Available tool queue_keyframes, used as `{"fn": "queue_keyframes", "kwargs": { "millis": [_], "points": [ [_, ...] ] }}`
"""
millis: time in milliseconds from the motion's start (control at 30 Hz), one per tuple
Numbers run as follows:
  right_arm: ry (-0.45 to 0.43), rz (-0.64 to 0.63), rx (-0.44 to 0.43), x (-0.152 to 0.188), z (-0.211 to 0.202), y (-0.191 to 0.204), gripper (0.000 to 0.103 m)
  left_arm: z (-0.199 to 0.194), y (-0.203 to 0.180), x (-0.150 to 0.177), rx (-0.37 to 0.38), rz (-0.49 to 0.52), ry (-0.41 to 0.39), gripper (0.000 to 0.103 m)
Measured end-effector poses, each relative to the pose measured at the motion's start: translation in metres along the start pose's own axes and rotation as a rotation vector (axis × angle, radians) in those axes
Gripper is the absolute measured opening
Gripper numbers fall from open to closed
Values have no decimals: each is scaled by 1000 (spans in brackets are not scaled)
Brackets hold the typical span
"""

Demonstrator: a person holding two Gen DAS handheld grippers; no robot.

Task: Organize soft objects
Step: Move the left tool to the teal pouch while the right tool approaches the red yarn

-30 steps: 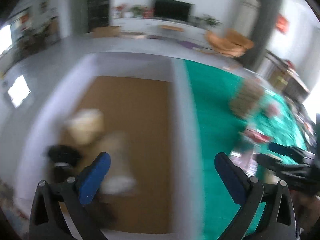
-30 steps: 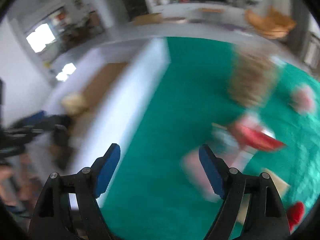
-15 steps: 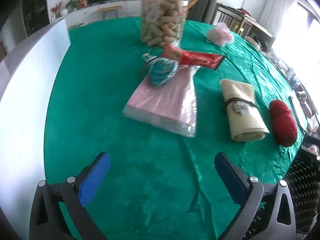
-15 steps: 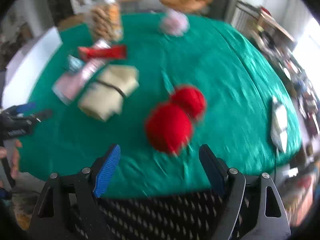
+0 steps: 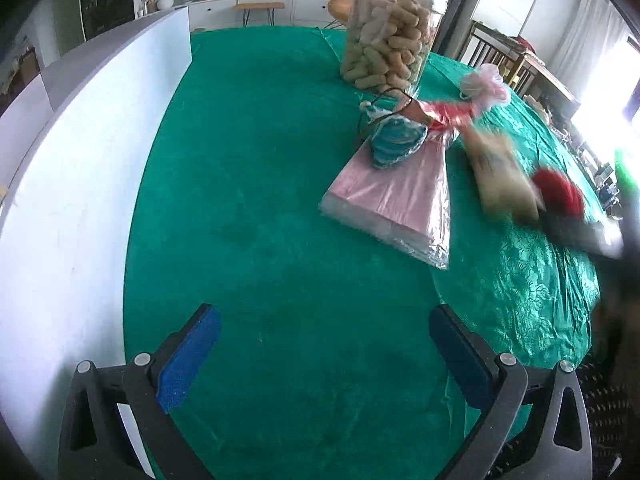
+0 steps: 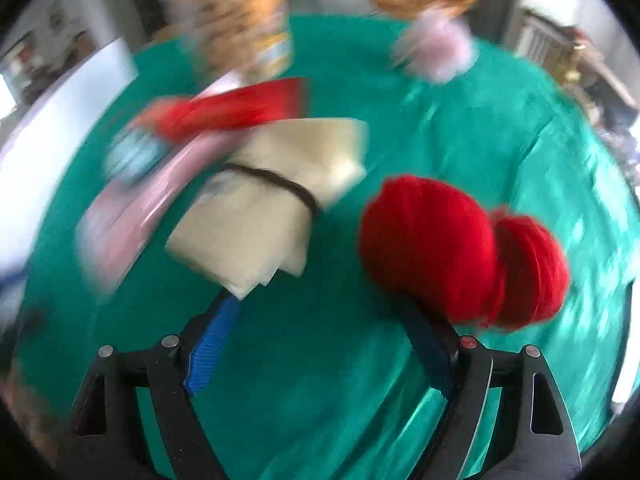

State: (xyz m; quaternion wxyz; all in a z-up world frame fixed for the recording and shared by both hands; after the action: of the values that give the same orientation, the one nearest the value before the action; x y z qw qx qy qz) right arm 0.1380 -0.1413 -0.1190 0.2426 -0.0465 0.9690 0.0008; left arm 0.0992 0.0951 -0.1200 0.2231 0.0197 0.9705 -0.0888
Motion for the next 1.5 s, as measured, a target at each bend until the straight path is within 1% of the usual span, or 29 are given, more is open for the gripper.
{"fn": "queue_keyframes", "kwargs": {
  "millis": [67,100,133,167,200,300,333,433,567,667,700,800,900,1500],
  "points": [
    [-40,72,95,-25,4,-26,84,0,-1,1,-5,3,3,103],
    [-49,117,90,-31,0,-36,84,-1,0,2,-7,6,1,103],
    [-66,150,31,-32,-8,-38,84,-2,0,3,-9,9,-2,103],
    [-87,156,-29,-28,-17,-36,84,-2,2,3,-13,13,-6,103],
    [-98,144,-48,-22,-23,-34,85,1,3,4,-19,16,-6,103],
    [-109,78,-54,12,-31,-22,85,13,6,2,-19,6,14,103],
    [-106,62,-53,23,-28,-19,85,13,4,0,-30,15,-3,103],
    [-77,49,4,38,-14,-21,85,18,-11,-8,19,65,-11,103],
    [-62,117,23,31,-6,-44,85,27,-27,-13,0,133,-7,103],
    [-53,131,40,18,1,-56,85,33,-34,-15,-69,184,-24,103],
    [-52,124,50,15,4,-58,86,34,-36,-15,-77,193,-37,103],
    [-82,126,48,10,6,-64,87,33,-36,-16,-72,190,-66,103],
    [-132,118,58,14,4,-64,88,33,-35,-17,-67,192,-86,103],
    [-130,119,63,14,3,-64,88,34,-34,-18,-70,186,-94,103]
  ]
}}
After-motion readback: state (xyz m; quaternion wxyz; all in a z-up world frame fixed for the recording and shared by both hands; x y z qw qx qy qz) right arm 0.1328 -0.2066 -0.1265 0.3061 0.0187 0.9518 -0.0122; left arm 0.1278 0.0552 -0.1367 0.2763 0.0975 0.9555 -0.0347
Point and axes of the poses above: each gripper's, at about its wrist camera, not at the fingertips, and z roughly the way its jaws point, y to its left, x to its underside, the point moved 6 cm from there along z, roughly the way its jaws point, and after that the axes turned 3 degrees about y, right-handed, at the moved point
